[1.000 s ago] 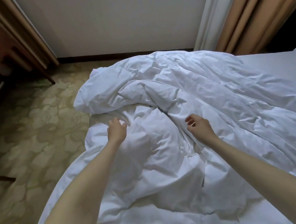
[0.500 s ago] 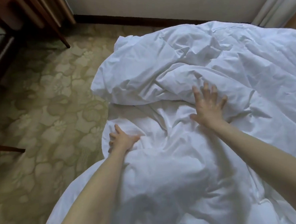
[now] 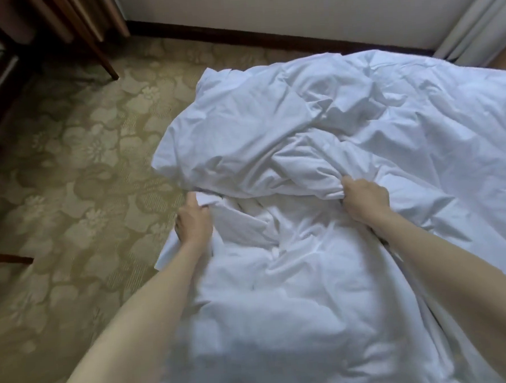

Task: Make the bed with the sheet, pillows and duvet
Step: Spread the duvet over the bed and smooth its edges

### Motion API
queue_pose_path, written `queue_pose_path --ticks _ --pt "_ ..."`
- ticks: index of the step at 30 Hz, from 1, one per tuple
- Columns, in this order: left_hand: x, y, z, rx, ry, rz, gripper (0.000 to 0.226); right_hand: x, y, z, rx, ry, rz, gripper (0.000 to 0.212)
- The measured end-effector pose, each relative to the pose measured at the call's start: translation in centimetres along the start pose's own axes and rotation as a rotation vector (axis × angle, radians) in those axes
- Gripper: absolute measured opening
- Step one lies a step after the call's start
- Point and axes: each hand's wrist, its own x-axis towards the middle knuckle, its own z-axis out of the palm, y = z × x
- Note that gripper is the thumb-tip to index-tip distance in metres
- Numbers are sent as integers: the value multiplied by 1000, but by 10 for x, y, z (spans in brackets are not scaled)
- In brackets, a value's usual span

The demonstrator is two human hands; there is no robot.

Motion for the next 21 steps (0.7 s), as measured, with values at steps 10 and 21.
queue_pose_path --ticks 10,21 --pt "95 198 -143 -422 332 284 8 25 86 -176 475 508 374 21" --pt "47 201 -67 -422 -230 280 18 -12 106 -198 499 553 465 23"
